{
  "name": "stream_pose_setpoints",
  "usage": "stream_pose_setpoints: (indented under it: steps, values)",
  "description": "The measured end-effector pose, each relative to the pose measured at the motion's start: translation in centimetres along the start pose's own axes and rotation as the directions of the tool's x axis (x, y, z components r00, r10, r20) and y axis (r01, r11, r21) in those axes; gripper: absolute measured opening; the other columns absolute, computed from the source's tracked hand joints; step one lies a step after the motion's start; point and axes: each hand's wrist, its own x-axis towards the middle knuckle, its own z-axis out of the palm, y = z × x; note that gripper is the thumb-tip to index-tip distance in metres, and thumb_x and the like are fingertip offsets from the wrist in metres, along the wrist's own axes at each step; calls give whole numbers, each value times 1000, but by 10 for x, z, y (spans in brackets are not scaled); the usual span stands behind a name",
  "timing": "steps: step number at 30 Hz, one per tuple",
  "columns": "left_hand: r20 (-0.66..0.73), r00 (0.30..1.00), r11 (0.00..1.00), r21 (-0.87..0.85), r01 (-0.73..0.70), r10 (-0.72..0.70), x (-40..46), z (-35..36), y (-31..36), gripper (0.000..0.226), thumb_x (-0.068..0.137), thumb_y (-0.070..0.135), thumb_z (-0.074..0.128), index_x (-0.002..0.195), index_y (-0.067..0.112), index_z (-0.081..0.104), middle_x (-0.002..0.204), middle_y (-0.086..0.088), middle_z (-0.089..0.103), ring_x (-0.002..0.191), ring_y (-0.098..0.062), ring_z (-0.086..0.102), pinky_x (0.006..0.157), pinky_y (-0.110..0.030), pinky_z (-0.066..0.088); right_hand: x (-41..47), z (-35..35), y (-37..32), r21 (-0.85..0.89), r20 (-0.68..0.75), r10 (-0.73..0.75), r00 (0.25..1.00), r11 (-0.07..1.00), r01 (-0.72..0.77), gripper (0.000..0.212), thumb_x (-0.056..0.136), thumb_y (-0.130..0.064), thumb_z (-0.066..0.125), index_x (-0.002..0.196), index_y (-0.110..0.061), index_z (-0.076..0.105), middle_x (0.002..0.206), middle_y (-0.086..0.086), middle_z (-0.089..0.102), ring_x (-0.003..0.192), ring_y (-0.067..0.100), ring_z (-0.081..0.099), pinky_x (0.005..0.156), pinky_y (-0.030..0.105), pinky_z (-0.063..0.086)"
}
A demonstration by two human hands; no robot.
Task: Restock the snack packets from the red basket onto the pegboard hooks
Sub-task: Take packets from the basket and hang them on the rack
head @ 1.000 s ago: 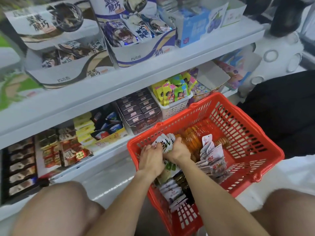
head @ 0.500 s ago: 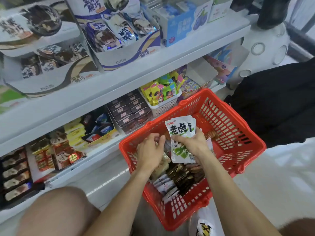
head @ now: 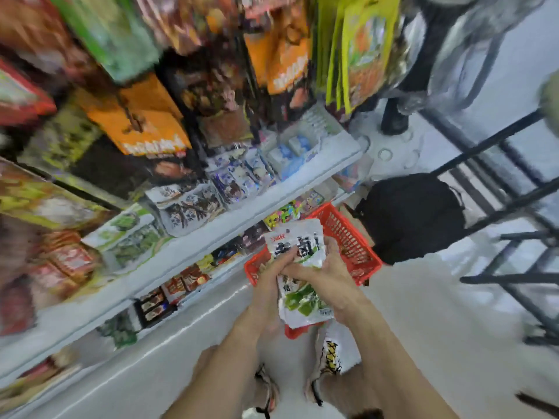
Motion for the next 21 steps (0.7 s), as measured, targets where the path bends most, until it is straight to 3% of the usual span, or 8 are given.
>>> stream_pose_setpoints:
  steps: [2,5,7,9,12,17,19,21]
  values:
    - [-71,994,996,36,-79,81,-75,47,39,30,92,42,70,107,19,83,96,-3,82,85,-15,79,80,-39,54,-48,7,-67,-42,-18,-102,995,994,101,73,76,-15,91,131,-26,44,116,-5,73,101,5,73,71,15,56]
    - [-75,980,981,59,-183,187,-180,103,96,26,95,47,65,114,29,70,147,5,57,137,-21,55,91,-39,44,-114,21,-167,-84,24,-217,976,972,218,80,77,-35,92,139,-34,41,132,-26,58,121,-10,58,88,15,53]
    - [-68,969,972,16,-236,236,-230,124,130,49,86,53,76,128,29,70,165,-2,38,153,-28,36,101,-47,43,-156,34,-234,-196,61,-302,951,931,308,107,73,-54,90,157,-35,27,147,-23,39,145,5,38,113,36,43]
    - [8,957,955,-74,-288,289,-273,141,159,73,68,53,92,133,26,72,158,-12,51,143,-36,51,111,-58,46,-185,47,-291,-328,65,-441,895,838,437,111,66,-70,86,156,-31,34,150,-15,33,150,16,28,119,49,36]
    - [98,902,900,-172,-401,420,-333,153,194,68,75,45,91,136,24,69,138,-22,67,130,-42,63,115,-63,44,-231,74,-361,-454,116,-560,820,704,545,102,49,-85,70,134,-28,56,141,-1,32,144,26,29,115,54,36]
    - [102,809,806,-220,-549,579,-418,147,236,63,84,54,82,138,23,70,143,-22,63,136,-41,59,119,-61,40,-286,129,-423,-385,224,-732,643,540,749,52,61,-67,52,89,-25,63,101,1,38,103,22,41,98,46,43]
    - [49,763,754,-207,-623,644,-450,137,248,54,83,57,82,128,27,77,139,-15,68,129,-32,65,107,-53,54,-298,152,-437,-307,298,-745,596,516,799,54,70,-63,54,93,-15,59,107,0,47,105,17,46,92,39,41]
    - [60,694,690,-202,-695,717,-479,125,257,27,90,48,77,101,26,87,111,-9,80,105,-23,78,82,-41,65,-310,176,-447,-224,343,-742,576,531,817,45,86,-48,69,123,-26,57,123,-11,52,114,8,50,92,28,42]
